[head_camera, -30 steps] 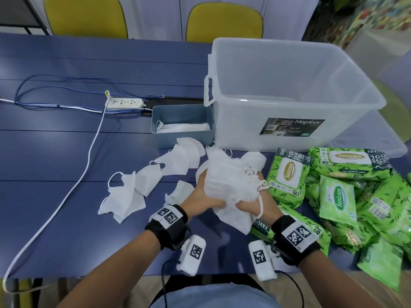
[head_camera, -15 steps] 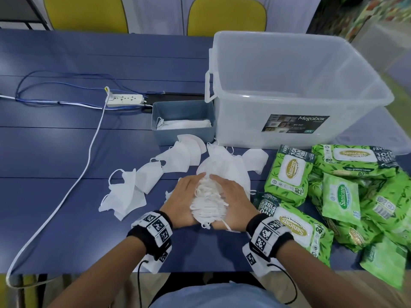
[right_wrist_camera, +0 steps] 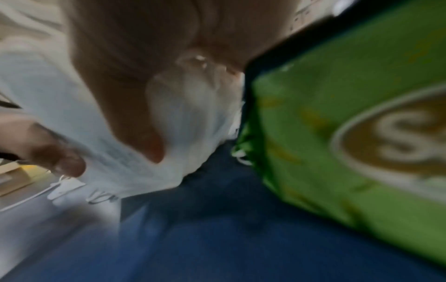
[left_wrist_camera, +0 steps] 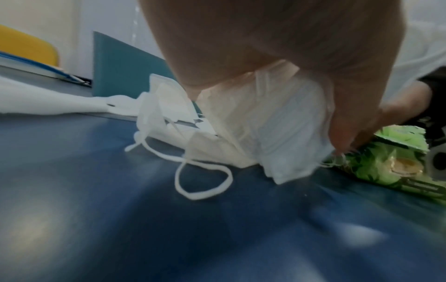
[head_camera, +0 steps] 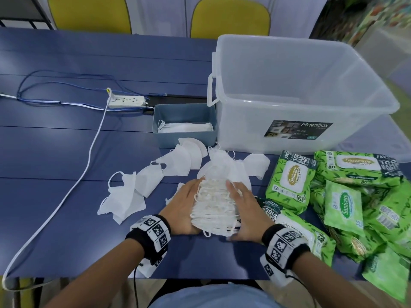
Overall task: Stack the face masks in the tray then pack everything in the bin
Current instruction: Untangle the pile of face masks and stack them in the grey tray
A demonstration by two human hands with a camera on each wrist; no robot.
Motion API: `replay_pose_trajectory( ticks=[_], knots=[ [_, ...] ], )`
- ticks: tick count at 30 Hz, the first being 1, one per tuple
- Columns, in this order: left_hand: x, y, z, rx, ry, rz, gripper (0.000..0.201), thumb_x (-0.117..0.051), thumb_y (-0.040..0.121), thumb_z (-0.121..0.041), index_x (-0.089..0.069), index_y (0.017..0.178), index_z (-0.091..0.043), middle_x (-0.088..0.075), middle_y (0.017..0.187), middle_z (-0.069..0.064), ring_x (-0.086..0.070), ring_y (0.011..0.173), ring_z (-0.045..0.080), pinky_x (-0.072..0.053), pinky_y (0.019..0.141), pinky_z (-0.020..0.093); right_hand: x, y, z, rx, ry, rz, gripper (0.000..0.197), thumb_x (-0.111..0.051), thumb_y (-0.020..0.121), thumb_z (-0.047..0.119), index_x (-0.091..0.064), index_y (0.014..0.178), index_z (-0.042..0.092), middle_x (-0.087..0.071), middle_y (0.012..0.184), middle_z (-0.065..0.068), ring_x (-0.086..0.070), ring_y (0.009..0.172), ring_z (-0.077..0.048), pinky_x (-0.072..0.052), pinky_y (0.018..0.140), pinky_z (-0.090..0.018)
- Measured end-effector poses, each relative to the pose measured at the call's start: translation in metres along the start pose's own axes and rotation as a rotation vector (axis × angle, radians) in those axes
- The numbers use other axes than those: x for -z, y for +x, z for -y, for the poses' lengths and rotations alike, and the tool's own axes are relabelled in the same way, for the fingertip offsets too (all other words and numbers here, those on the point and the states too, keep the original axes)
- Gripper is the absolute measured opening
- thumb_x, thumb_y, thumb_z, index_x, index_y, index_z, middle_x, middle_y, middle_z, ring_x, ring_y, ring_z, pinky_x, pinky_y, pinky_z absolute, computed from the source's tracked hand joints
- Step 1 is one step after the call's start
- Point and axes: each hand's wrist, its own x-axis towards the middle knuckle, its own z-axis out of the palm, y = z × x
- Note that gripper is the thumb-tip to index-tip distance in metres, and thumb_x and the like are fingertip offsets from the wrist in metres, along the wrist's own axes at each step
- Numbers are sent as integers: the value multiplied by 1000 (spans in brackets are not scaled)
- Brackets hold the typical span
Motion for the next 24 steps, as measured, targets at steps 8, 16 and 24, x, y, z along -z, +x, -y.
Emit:
replay_pose_trajectory(
  ticks=[8,16,24],
  knots=[
    [-4,8,-6,-50,165,-2,64,-54,77,-52,-52,128,-14,-52,117,1,-45,107,23,-33,96,34,-12,27,-1,129,37,-186,102,-65,62,48,-12,147,31,-43,126,-9,-40,116,-25,-40,100,-43],
    [-13,7,6,68,137,10,111,-55,63,-76,-26,148,-11,-27,146,4,-23,137,23,-14,116,41,-12,32,-5,82,-17,-55,122,-65,53,69,1,150,35,-18,155,1,-16,144,-24,-15,116,-51],
    [-14,15,11,95,174,86,90,-42,72,-81,-46,135,-17,-48,126,0,-44,112,19,-37,98,40,-2,42,18,80,-123,-128,115,-60,62,71,3,151,35,-42,137,5,-34,128,-16,-15,115,-51]
  ],
)
